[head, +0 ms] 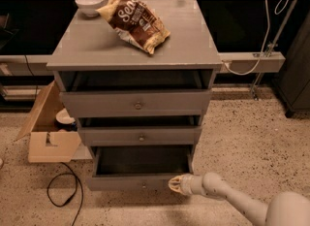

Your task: Close bottom drawer

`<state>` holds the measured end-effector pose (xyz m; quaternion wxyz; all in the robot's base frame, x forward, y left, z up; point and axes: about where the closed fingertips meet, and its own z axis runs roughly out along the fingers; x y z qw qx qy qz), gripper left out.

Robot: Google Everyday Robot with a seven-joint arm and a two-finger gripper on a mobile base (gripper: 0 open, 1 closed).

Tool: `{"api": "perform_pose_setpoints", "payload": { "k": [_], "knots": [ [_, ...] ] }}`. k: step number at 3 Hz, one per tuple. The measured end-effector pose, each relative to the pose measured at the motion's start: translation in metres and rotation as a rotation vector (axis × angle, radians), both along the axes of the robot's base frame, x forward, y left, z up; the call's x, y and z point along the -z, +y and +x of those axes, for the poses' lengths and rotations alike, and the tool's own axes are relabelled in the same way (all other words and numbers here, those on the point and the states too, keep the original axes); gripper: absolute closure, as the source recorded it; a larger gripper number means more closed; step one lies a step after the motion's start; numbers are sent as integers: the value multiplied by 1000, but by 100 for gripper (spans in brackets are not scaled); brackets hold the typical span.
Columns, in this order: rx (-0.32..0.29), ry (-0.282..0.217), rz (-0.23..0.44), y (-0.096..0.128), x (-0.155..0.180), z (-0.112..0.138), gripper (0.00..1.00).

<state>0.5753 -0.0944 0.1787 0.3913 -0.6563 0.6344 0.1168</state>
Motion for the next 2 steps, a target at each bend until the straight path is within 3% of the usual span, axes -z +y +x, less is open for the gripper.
{"api": "perform_pose_setpoints", "payload": {
  "k": [2],
  "knots": [
    [28, -13, -25, -1, 14, 14, 100]
  ]
}}
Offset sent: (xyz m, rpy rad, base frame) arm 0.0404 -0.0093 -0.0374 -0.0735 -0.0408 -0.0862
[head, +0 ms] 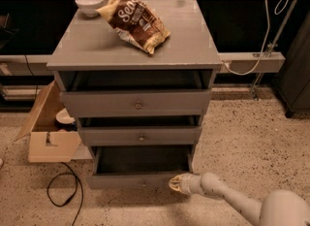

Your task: Close bottom drawer

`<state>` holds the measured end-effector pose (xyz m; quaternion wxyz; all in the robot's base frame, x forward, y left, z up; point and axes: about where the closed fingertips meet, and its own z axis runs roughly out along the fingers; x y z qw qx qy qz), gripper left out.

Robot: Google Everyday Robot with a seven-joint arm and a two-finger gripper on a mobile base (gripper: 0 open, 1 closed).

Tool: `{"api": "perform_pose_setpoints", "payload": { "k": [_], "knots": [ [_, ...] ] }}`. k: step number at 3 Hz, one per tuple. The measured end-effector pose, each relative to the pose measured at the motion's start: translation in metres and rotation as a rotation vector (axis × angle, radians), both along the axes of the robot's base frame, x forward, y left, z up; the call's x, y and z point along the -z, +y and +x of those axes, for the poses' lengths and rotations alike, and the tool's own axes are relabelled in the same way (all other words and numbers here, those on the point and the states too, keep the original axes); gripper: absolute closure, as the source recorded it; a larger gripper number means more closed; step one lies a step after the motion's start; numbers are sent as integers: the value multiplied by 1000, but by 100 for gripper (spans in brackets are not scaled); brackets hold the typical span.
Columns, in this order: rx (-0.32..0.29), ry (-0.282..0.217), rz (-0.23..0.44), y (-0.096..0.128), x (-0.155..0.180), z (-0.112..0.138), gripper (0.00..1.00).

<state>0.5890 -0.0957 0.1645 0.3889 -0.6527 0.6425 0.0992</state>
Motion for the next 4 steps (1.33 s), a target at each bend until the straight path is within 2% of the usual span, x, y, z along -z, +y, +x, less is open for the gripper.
{"api": "perform_pose_setpoints", "payload": {
  "k": [2, 3, 4],
  "knots": [
    [118, -109, 4, -16, 4, 42, 100],
    [155, -171, 32, -20, -2, 65, 100],
    [167, -211, 67, -21, -6, 87, 100]
  ]
}}
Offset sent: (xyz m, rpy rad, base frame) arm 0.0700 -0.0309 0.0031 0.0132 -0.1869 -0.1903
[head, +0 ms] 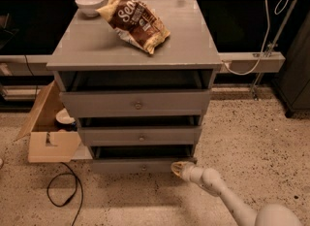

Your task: Close bottom drawer

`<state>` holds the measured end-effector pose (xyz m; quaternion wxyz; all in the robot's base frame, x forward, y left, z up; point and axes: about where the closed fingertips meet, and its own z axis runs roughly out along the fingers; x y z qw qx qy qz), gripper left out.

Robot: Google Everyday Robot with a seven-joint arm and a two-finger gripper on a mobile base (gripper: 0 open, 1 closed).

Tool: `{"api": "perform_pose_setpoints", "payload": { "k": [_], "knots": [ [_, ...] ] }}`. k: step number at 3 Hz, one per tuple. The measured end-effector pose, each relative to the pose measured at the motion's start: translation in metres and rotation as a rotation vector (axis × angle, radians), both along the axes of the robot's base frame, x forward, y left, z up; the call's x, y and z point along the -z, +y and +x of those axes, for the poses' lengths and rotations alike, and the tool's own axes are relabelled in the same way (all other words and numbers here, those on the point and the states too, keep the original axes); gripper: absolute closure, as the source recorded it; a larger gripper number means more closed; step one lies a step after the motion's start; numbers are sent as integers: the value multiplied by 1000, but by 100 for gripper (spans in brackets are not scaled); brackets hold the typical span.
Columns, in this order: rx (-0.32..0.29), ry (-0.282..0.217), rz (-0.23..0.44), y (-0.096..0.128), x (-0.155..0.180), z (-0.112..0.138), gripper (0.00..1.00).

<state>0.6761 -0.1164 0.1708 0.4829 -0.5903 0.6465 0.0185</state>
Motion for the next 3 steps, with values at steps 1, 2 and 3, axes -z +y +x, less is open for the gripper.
{"api": "perform_pose_setpoints", "payload": {
  "k": [1, 2, 3],
  "knots": [
    [-7, -24, 35, 2, -3, 20, 100],
    [-25, -39, 54, 6, -7, 35, 100],
    [-43, -60, 70, 5, -18, 37, 100]
  ]
}}
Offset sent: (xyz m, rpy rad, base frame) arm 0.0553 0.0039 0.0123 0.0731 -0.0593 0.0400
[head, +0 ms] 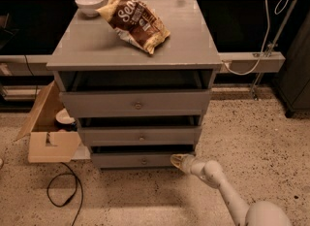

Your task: Close bottom drawer

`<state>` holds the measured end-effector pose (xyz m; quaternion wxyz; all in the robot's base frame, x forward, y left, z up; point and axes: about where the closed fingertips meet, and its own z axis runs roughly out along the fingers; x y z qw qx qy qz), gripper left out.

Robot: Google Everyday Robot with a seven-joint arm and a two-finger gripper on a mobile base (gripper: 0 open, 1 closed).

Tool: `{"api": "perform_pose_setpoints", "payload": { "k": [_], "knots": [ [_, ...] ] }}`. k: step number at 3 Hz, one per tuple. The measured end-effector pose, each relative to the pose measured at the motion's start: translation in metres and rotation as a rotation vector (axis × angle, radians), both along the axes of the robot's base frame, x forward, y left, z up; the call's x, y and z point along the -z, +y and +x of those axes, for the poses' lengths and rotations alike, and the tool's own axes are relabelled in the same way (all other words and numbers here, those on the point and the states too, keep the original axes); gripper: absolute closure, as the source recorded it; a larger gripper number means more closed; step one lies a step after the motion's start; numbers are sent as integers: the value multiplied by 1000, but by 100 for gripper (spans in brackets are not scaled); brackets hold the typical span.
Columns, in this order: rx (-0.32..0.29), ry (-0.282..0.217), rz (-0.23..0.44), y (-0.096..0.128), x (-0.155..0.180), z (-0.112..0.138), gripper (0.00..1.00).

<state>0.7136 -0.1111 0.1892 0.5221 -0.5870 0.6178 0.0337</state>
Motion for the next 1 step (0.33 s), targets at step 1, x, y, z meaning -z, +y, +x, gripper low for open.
{"api": "perform_pose_setpoints", "payload": {
  "k": [1],
  "knots": [
    [-39, 18, 8, -9, -5, -18, 100]
  ]
}}
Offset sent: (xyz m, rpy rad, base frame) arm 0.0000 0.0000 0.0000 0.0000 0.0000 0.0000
